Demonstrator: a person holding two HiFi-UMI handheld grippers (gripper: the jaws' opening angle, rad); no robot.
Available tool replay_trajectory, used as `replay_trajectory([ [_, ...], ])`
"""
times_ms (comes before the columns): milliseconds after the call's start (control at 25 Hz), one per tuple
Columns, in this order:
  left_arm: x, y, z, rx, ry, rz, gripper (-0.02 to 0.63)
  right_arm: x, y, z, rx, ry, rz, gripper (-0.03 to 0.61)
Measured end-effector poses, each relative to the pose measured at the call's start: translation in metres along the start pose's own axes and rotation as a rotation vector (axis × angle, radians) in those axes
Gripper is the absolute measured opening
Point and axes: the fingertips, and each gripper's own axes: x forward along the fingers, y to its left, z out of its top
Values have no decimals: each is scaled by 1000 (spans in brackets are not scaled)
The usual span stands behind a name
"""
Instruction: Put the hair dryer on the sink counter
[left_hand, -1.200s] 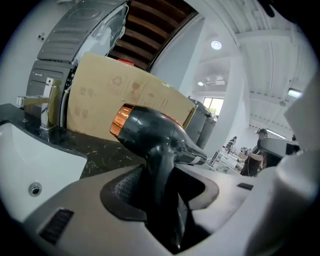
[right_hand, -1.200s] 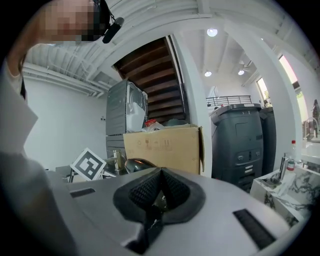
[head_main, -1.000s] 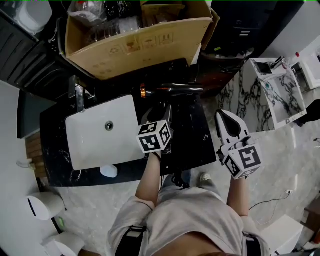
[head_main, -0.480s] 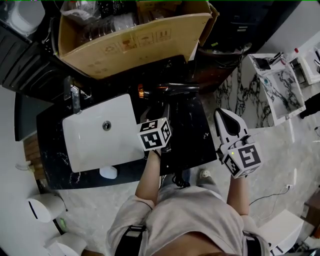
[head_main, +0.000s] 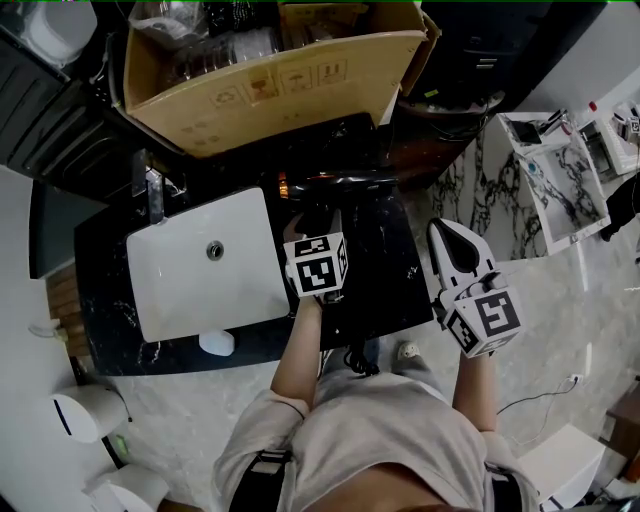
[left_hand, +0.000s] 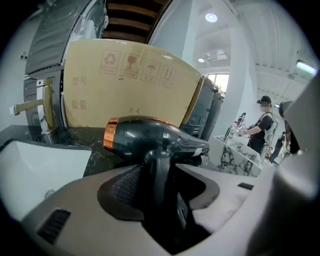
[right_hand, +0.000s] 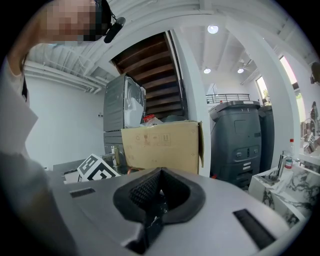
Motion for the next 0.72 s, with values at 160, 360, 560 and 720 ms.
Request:
replay_trajectory([
  [160,-3,-1,3,51,-14,20,193,-3,0,1,-1,-7,5,11],
  [360,-21,-1,13,122,-67,54,199,-9,1,0,11,-14,9,11],
  [560,-58,-2,32,149,-162,110,102,-15,8,5,0,-31,49,11],
  [720,-94,-7,48,151,-252,147,15,-24,16,10,-4,-52,94,11],
])
